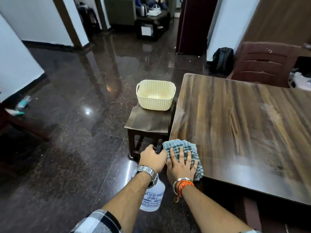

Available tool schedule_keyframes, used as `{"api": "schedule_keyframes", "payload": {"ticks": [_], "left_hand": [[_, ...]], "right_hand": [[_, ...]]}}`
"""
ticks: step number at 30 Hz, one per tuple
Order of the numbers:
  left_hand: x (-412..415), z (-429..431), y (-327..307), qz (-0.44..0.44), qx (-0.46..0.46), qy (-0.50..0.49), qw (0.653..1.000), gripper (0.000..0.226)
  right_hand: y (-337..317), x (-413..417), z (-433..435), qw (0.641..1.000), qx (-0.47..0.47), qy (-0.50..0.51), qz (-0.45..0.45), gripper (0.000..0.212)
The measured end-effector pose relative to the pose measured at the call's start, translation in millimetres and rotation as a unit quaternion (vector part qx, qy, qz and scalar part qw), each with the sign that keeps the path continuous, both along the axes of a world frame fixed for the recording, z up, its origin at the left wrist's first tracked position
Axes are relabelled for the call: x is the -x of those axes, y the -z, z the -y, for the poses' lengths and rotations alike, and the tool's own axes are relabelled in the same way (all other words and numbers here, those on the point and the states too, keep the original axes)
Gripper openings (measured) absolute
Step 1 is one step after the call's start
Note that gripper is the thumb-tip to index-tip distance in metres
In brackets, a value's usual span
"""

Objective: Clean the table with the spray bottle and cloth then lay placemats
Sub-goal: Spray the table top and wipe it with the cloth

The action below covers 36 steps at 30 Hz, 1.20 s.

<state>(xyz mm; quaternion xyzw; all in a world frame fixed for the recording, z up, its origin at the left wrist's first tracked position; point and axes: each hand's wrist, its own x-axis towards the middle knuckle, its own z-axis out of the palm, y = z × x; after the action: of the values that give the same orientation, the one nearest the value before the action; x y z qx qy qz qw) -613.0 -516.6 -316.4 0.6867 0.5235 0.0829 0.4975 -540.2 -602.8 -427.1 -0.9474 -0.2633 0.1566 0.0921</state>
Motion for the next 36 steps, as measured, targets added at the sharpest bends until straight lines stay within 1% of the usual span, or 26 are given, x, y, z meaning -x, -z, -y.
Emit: {"api": "schedule_keyframes", "payload": {"ticks": [6, 10, 13, 18, 21, 23, 25, 26, 28, 29, 32, 34, 36], "left_hand": [[-14, -51, -6, 0.001, 0.005, 0.054, 0.999, 0.029], [-24, -89, -7, -0.004, 0.009, 0.08, 0.997, 0.023], [-36, -122, -5, -0.004, 0.01, 0.081, 0.997, 0.024], [-64, -189, -1, -0.007, -0.009, 0.091, 0.996, 0.029], [-92, -235, -10, -0.009, -0.021, 0.085, 0.996, 0.024], [-109, -264, -11, -0.014, -0.033, 0.088, 0.996, 0.022], [-126, -292, -9, 0.005, -0.04, 0.082, 0.996, 0.023], [-134, -305, -7, 0.013, -0.046, 0.084, 0.995, 0.024], [-147, -323, -6, 0.019, -0.056, 0.084, 0.995, 0.022], [-154, -330, -7, 0.027, -0.059, 0.079, 0.995, 0.021], [-180, -354, -13, 0.048, -0.076, 0.099, 0.991, 0.019], [-202, -374, -14, 0.059, -0.091, 0.127, 0.986, 0.015], [-222, -392, -12, 0.066, -0.108, 0.146, 0.981, 0.014]], "right_hand": [[-2, -10, -32, 0.997, 0.007, 0.07, -0.026, 0.051], [-2, -35, -66, 0.998, 0.008, 0.058, -0.007, 0.055], [-1, -65, -92, 0.999, 0.014, 0.049, 0.009, 0.06], [6, -122, -139, 0.996, 0.016, 0.079, 0.029, 0.06], [6, -170, -171, 0.995, 0.019, 0.089, 0.043, 0.059], [1, -204, -192, 0.996, 0.018, 0.085, 0.03, 0.059], [-2, -234, -216, 0.995, -0.032, 0.09, -0.007, 0.058], [-7, -249, -227, 0.989, -0.09, 0.109, -0.043, 0.058], [-23, -269, -245, 0.958, -0.221, 0.165, -0.078, 0.055], [-30, -275, -254, 0.943, -0.269, 0.182, -0.079, 0.054], [-60, -286, -283, 0.93, -0.332, 0.147, -0.056, 0.05], [-73, -297, -303, 0.921, -0.352, 0.16, -0.055, 0.048], [-74, -306, -323, 0.926, -0.335, 0.165, -0.055, 0.048]]}}
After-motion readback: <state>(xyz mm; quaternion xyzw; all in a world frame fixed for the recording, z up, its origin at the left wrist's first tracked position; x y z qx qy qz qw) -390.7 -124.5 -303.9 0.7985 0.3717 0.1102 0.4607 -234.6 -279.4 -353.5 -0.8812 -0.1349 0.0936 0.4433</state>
